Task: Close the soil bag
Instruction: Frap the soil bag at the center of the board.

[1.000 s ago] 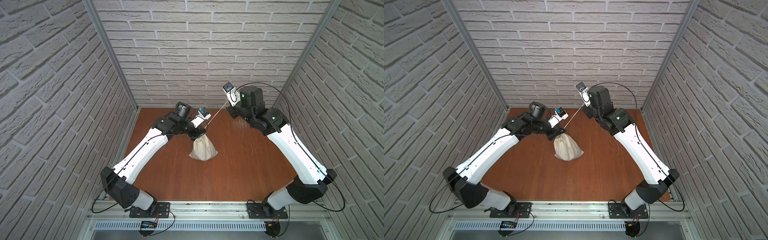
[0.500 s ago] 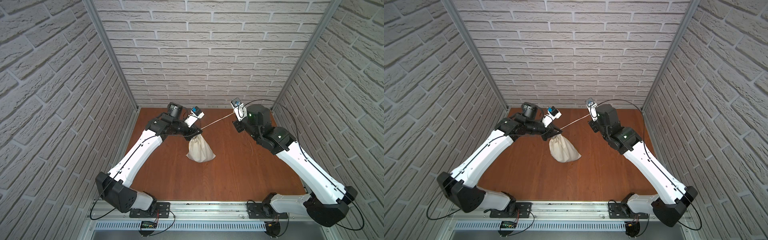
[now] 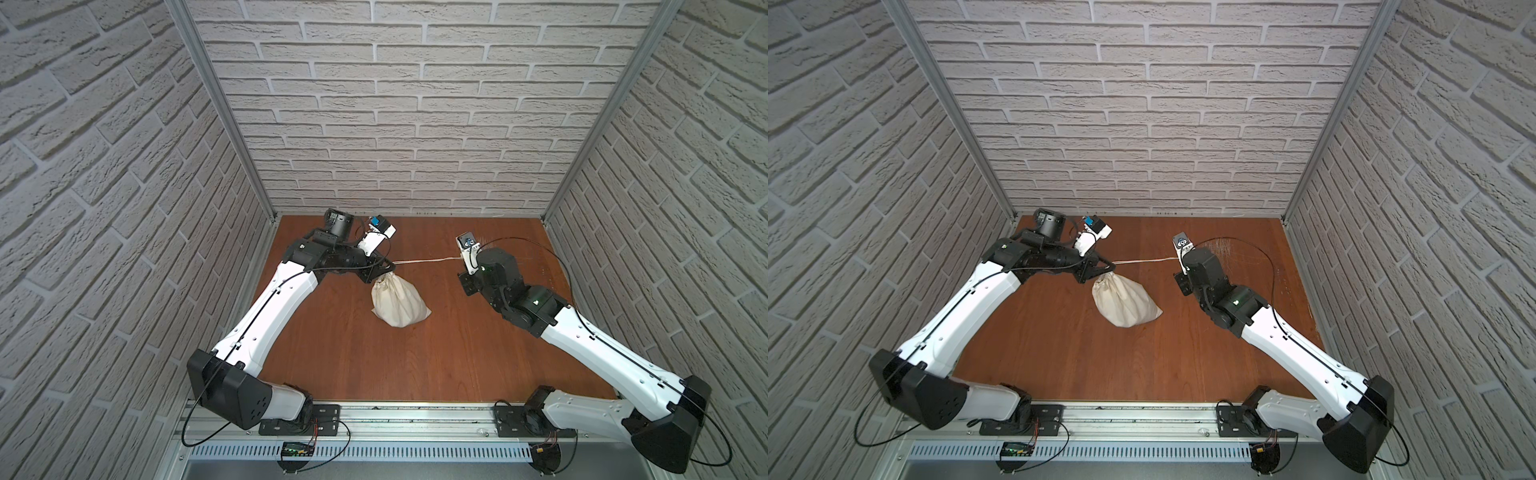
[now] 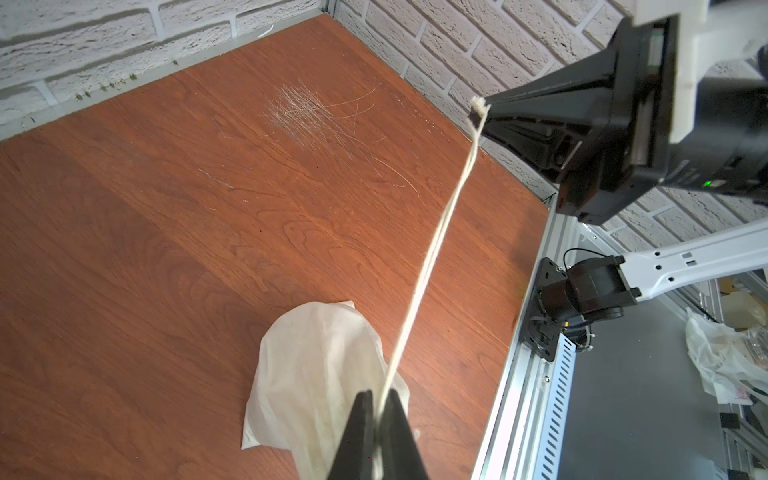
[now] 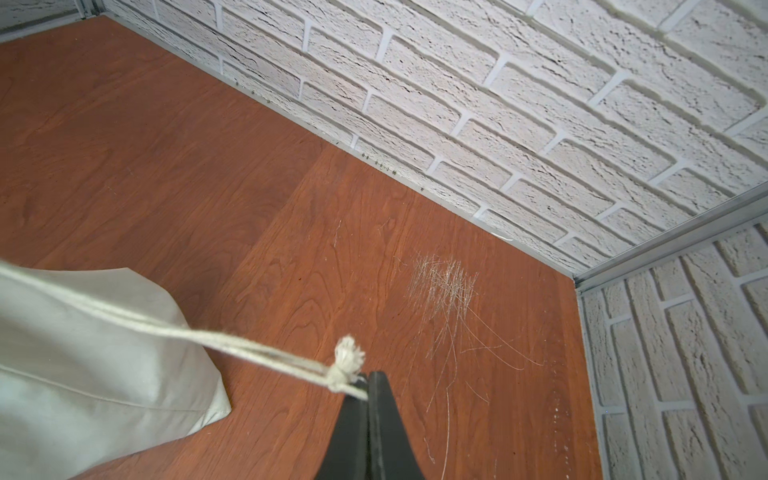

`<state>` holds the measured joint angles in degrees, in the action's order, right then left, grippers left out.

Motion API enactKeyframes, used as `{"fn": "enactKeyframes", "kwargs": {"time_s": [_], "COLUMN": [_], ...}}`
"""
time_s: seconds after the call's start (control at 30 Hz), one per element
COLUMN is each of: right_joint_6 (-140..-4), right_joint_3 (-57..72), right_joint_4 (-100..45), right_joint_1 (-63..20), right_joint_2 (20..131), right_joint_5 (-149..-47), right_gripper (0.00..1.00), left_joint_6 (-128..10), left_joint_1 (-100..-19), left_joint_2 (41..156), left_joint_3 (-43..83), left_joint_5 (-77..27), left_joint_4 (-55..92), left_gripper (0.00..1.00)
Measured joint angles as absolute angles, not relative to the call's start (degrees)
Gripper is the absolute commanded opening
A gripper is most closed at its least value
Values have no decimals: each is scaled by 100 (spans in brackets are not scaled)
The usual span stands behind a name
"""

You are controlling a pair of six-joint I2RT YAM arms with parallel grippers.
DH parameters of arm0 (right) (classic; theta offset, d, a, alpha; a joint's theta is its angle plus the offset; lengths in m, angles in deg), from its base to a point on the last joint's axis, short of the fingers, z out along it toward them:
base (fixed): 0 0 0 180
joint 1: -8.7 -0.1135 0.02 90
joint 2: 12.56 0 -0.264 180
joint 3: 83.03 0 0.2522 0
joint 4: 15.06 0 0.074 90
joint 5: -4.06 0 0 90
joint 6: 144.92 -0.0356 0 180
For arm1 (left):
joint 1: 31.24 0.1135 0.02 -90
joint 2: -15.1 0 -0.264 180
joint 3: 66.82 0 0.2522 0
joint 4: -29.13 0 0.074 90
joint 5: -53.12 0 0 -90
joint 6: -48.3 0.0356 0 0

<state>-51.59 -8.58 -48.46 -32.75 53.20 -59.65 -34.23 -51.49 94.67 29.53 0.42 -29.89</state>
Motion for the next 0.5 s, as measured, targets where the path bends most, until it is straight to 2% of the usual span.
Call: {"fn": "enactKeyframes", "kwargs": {"time_s": [0.5], "right_joint_6": [-5349], "right_joint_3": [-1879], "right_joint_4": [-4223], "right_joint_1": [-4217], "right_joint_2": [5772], "right_joint_5": [-6042], "right_gripper": [3], "left_joint_6": [-3716], "left_joint_1": [-4764], "left_joint_2": [9382], "left_joint_3": [2802], "left_joint_5": [-214], "left_joint_4": [-3129], "left_gripper": [0]}}
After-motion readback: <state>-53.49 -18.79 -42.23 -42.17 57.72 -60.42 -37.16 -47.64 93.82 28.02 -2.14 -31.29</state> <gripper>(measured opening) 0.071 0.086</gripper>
